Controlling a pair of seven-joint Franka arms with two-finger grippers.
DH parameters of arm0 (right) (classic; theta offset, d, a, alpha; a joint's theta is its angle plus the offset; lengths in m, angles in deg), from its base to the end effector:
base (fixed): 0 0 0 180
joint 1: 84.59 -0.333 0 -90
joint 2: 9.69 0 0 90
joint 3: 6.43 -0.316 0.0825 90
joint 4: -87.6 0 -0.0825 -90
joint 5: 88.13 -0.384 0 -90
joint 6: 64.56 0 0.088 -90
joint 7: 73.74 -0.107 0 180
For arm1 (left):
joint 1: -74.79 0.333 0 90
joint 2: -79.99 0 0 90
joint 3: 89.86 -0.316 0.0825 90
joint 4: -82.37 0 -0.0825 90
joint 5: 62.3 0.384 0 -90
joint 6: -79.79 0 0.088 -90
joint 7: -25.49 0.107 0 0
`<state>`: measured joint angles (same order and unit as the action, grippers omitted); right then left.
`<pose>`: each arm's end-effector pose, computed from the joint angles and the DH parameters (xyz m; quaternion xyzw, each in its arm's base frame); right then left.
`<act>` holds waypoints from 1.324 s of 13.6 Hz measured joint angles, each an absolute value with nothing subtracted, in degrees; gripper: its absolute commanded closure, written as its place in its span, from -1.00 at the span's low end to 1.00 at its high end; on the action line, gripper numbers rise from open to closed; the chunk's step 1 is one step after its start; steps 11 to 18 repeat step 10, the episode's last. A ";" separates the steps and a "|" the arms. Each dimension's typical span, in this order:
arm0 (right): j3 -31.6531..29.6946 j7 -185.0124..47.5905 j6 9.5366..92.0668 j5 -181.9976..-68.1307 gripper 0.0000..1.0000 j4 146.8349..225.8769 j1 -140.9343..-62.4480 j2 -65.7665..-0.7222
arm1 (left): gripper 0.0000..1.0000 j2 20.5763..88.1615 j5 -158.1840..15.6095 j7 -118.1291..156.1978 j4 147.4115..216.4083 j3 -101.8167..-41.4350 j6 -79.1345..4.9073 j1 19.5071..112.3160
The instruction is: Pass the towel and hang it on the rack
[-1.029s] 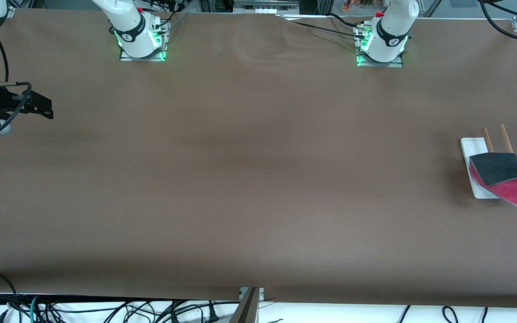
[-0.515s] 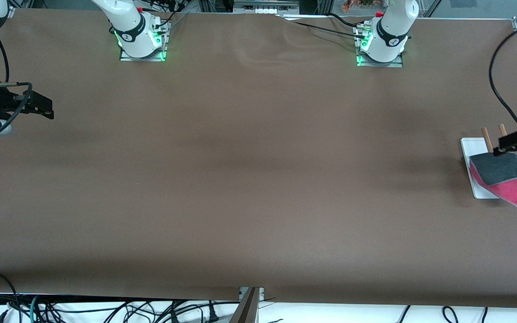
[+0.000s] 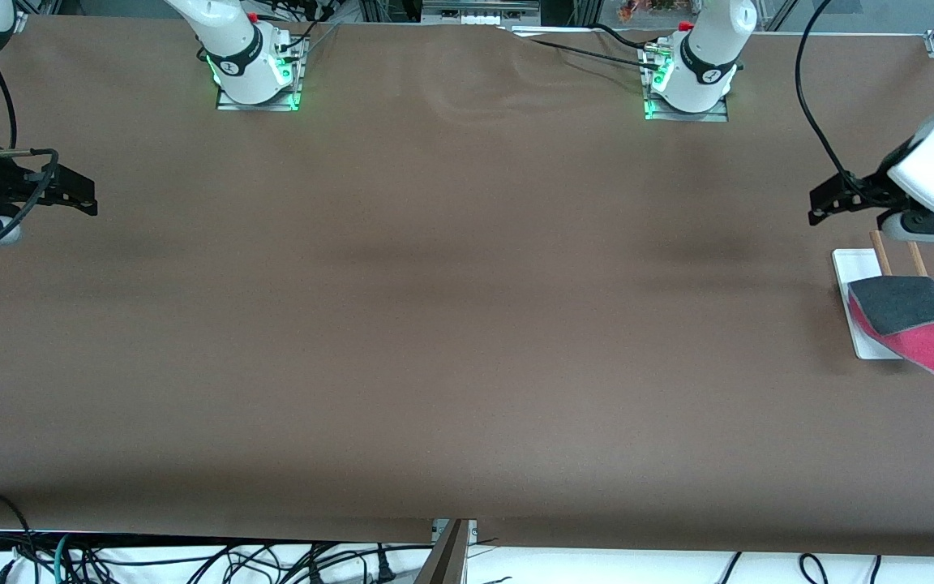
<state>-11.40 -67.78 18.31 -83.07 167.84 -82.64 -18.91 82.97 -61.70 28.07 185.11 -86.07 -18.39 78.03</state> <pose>0.5902 0.0164 0.6021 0.9949 0.0750 -0.0581 0.0356 0.5434 -0.0050 0.5596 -0.9995 0.0281 0.0140 0.0066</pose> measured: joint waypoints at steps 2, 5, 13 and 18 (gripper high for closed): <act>-11.40 -67.78 18.32 -83.07 -1.00 167.84 -82.64 -18.91 | -1.00 83.52 -61.71 27.65 185.53 -86.06 -18.43 76.77; -11.40 -67.78 18.33 -83.07 -1.00 167.84 -82.65 -18.91 | -1.00 83.15 -62.28 26.67 184.89 -86.04 -17.98 75.68; -11.41 -67.78 18.34 -83.07 -1.00 167.84 -82.65 -18.91 | -1.00 81.35 -62.32 26.53 182.41 -86.99 -16.94 74.16; -11.41 -67.78 18.34 -83.07 -1.00 167.84 -82.65 -18.91 | -1.00 81.35 -62.32 26.53 182.41 -86.99 -16.94 74.16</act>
